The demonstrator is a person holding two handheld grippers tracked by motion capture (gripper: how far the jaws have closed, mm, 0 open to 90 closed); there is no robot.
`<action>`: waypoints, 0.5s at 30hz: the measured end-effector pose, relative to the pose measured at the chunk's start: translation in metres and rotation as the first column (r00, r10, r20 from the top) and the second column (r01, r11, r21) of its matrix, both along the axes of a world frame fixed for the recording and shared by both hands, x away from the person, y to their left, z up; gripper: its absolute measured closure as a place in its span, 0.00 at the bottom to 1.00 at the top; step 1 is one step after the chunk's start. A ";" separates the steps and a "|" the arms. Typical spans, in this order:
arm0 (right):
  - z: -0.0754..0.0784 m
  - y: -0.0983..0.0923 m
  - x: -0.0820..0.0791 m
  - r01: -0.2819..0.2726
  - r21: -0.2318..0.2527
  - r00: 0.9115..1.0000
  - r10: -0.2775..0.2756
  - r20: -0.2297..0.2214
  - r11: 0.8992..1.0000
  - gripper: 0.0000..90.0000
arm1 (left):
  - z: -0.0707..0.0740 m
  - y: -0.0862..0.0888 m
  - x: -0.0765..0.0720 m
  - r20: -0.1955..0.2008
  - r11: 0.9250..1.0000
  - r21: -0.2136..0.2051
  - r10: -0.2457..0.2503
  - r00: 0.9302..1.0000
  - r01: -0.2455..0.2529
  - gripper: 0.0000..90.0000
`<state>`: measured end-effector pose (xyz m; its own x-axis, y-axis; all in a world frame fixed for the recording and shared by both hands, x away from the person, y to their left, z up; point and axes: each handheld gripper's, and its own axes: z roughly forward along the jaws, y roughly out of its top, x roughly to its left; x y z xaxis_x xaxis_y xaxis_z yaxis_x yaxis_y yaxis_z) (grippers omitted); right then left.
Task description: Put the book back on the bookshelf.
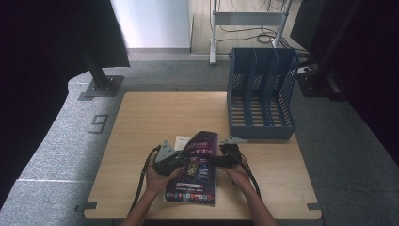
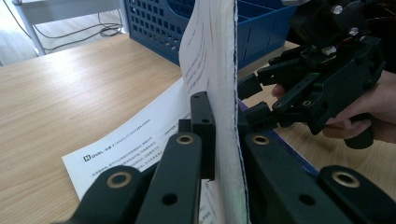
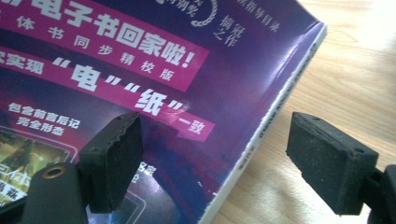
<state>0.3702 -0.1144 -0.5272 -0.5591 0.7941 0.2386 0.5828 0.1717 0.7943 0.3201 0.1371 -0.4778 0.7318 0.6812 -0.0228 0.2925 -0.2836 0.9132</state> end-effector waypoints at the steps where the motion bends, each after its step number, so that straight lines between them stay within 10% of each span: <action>1: 0.000 0.000 0.000 -0.003 0.002 1.000 0.003 -0.003 1.000 0.20 | 0.000 0.000 0.000 -0.001 1.000 0.000 0.000 1.000 0.000 0.97; 15: -0.001 0.005 -0.001 -0.036 0.018 0.999 0.036 -0.015 0.999 0.21 | 0.000 0.000 0.000 -0.009 1.000 -0.010 -0.002 1.000 0.002 0.97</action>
<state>0.3687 -0.1097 -0.5281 -0.5836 0.7690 0.2610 0.5886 0.1791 0.7884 0.3203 0.1376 -0.4782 0.7330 0.6793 -0.0362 0.3001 -0.2751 0.9134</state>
